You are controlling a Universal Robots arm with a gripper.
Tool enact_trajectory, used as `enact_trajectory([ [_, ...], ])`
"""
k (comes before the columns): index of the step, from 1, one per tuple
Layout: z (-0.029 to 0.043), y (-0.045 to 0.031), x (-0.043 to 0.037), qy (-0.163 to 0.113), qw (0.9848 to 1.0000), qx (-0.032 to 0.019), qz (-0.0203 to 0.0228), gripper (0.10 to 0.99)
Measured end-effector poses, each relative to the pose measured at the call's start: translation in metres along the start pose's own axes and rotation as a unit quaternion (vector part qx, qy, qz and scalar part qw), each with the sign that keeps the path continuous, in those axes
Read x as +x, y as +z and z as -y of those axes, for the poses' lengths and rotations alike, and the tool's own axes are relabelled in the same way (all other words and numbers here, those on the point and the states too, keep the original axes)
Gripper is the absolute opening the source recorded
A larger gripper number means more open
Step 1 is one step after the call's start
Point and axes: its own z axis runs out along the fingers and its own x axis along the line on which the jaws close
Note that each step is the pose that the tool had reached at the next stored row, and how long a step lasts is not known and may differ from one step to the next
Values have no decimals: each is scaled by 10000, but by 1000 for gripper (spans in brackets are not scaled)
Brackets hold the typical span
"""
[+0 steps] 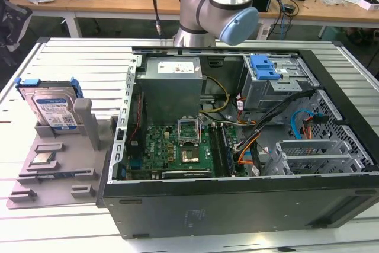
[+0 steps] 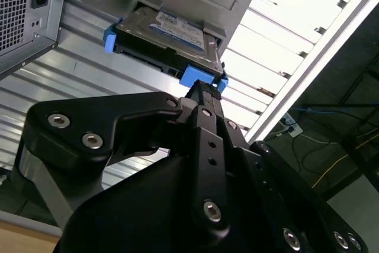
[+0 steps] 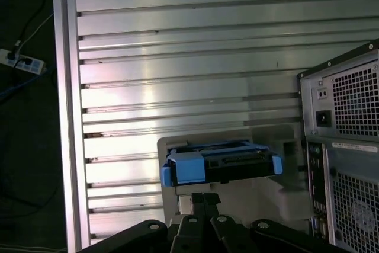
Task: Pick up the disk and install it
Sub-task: 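Reach for the disk, then pick up the disk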
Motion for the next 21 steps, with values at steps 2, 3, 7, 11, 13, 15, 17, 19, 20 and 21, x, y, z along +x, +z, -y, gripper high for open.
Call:
enact_trajectory([
  [2,-1,1,-10,1,10000,0,0,106],
  [3,-1,1,-11,1,10000,0,0,106],
  [7,-1,0,-13,0,10000,0,0,106],
  [11,-1,0,-14,0,10000,0,0,106],
  [13,-1,0,-14,0,10000,0,0,106],
  [15,-1,0,-14,0,10000,0,0,106],
  [17,-1,0,-14,0,10000,0,0,106],
  [19,-1,0,-15,1,10000,0,0,106],
  [20,-1,0,-15,-12,10000,1,-1,106],
  [21,-1,1,-15,-143,9999,-2,-6,106],
])
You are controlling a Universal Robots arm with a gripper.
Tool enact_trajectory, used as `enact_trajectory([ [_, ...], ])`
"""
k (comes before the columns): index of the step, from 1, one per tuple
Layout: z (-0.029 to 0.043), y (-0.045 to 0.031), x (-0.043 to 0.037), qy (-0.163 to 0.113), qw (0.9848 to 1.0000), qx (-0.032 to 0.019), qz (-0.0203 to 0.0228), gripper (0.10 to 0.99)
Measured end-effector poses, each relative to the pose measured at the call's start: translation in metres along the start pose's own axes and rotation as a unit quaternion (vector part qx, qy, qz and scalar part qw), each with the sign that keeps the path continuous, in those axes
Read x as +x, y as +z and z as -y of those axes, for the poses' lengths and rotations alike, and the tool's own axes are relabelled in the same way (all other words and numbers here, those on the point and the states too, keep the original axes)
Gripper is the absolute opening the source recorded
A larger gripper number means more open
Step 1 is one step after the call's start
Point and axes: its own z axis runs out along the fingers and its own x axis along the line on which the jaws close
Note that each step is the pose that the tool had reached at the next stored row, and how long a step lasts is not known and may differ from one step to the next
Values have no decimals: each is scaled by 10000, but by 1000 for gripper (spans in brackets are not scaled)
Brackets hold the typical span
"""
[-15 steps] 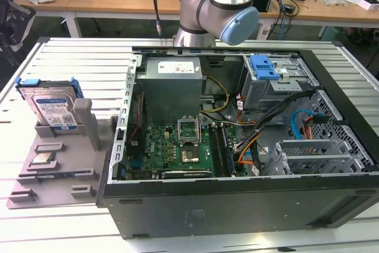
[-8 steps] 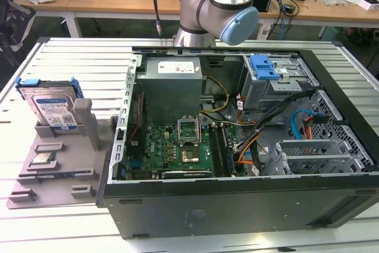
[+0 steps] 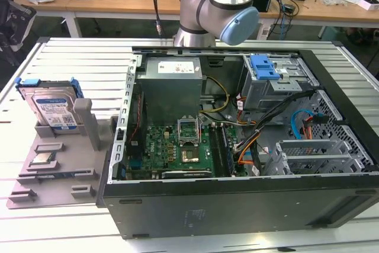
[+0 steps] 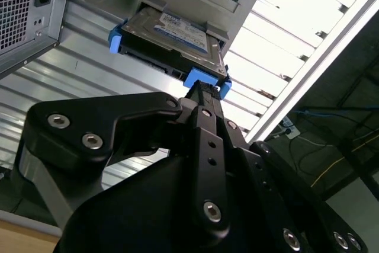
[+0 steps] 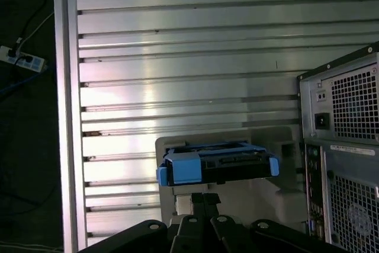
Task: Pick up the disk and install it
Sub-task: 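Pick up the disk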
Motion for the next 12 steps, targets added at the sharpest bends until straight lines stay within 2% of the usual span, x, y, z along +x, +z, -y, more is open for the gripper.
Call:
enact_trajectory([
  [2,0,0,0,-203,9998,-3,-9,106],
  [6,0,-1,0,-632,9980,-9,-29,106],
  [7,0,0,0,-792,9969,-12,-36,106],
  [8,0,0,0,-1056,9944,-16,-47,106],
  [9,0,0,0,-1185,9929,-18,-53,106],
  [11,0,-1,0,-1338,9910,-20,-60,106],
  [12,0,0,0,-1497,9887,-22,-67,106],
])
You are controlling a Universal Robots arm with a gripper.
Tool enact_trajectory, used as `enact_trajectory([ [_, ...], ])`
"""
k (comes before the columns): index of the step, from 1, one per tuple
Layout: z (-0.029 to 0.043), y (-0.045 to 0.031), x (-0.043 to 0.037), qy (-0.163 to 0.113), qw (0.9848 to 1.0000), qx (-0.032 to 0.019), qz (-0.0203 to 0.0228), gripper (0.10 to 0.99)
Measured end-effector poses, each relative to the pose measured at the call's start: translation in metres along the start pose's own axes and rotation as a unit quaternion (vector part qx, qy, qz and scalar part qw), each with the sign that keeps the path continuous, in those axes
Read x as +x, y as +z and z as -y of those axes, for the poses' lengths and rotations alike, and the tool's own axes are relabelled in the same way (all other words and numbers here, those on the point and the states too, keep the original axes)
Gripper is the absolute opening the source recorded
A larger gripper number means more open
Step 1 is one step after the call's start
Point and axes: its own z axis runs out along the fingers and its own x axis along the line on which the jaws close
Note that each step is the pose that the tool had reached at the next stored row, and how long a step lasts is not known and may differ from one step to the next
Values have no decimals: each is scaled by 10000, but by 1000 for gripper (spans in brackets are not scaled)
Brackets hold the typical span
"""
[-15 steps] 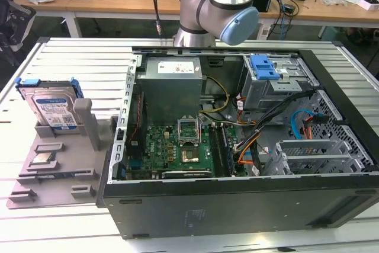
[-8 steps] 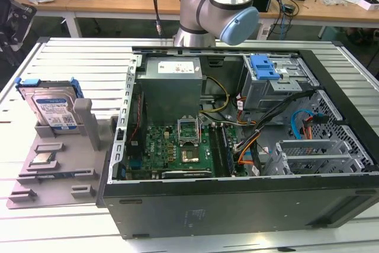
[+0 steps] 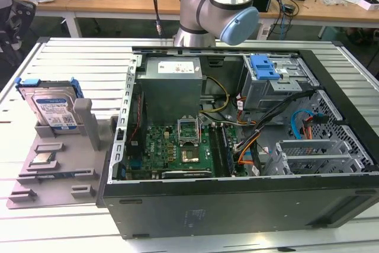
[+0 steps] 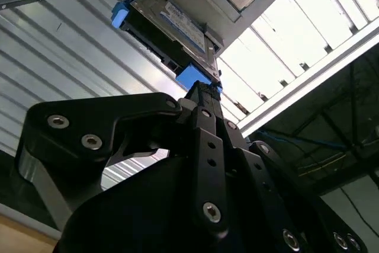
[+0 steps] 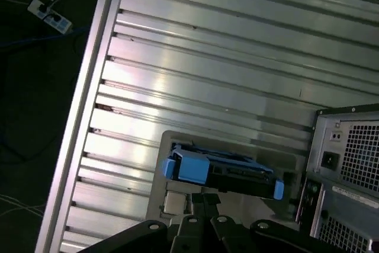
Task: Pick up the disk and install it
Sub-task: 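Pick up the disk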
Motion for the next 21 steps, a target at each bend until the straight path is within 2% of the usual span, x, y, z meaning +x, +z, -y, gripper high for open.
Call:
enact_trajectory([
  [3,0,0,0,-295,9996,-4,-13,106],
  [4,0,0,0,-508,9987,-8,-23,106],
  [6,0,0,0,-757,9971,-11,-34,106],
  [9,0,0,0,-1036,9946,-16,-46,106],
  [13,0,0,0,-1452,9894,-22,-65,106],
  [17,0,0,0,-1727,9849,-26,-77,106],
  [18,0,-1,0,-1825,9832,-27,-82,106],
  [21,0,0,0,-2007,9796,-30,-90,106],
])
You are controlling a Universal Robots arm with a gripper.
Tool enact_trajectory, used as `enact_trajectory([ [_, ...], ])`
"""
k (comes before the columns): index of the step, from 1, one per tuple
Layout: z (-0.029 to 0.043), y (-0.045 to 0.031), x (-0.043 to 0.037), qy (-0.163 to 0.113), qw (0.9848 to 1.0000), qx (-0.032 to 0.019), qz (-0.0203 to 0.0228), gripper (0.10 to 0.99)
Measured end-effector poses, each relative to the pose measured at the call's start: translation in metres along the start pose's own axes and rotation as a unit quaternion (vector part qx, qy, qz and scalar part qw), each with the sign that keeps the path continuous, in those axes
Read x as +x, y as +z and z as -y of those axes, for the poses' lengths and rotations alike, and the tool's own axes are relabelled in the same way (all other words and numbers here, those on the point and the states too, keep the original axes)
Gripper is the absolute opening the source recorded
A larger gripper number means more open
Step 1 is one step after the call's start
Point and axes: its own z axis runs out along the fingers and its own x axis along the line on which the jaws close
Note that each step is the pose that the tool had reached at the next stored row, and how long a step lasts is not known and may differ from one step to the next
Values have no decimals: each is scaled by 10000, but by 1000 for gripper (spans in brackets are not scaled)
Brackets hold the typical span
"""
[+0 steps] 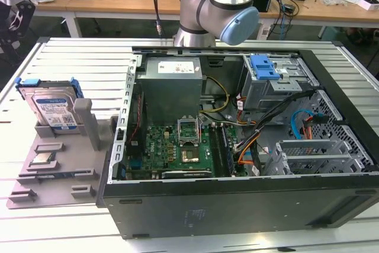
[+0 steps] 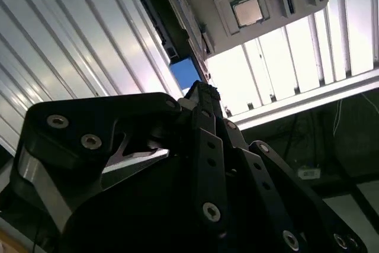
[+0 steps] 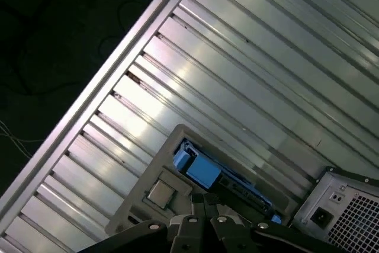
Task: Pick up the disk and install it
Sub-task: 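Pick up the disk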
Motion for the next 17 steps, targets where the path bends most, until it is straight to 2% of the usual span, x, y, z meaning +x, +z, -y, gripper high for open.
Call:
enact_trajectory([
  [7,0,0,0,-460,9989,-7,-21,106],
  [10,0,0,0,-708,9975,-11,-31,106],
  [17,0,0,0,-1199,9928,-18,-53,106],
])
